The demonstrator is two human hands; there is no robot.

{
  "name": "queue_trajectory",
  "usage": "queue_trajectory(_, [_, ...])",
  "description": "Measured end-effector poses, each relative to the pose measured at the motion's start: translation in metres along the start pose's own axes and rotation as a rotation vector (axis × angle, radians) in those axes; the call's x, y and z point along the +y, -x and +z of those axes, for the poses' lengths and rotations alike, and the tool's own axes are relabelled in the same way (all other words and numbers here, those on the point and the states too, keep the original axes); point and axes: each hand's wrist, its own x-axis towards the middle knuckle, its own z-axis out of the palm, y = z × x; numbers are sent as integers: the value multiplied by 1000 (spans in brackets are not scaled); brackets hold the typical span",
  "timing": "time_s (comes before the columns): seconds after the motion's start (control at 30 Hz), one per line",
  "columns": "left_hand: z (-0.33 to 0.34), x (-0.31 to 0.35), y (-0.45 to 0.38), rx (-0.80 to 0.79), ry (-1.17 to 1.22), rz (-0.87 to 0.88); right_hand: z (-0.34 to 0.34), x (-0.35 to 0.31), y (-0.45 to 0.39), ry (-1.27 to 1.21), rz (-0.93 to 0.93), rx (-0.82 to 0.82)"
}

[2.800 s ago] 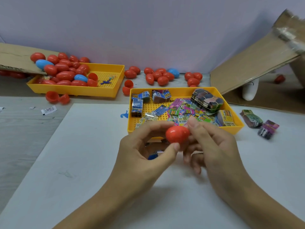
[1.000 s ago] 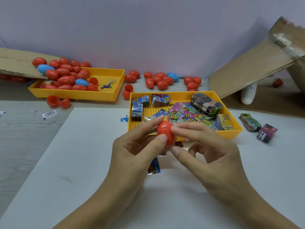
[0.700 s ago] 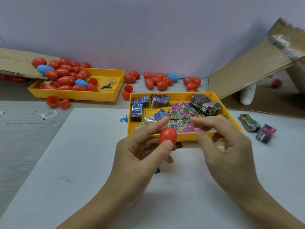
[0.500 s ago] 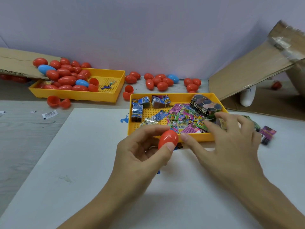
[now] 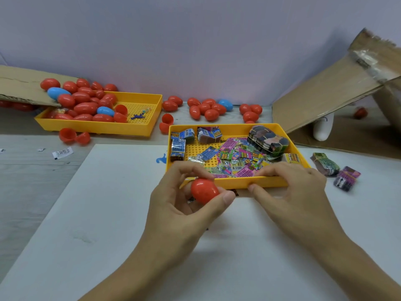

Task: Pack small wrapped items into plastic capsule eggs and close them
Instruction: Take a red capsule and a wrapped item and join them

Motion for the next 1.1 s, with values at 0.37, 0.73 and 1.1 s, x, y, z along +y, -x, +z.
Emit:
queue_trajectory(0.37, [0, 0, 0, 7, -119, -31, 1, 1, -2, -243, 74, 23])
queue_trajectory(0.73, [0, 3, 1, -65, -95, -5, -4, -11, 1, -880, -48, 41])
queue_trajectory(1.1, [2, 0, 0, -18, -274, 48, 4, -22, 11, -1103, 188, -221])
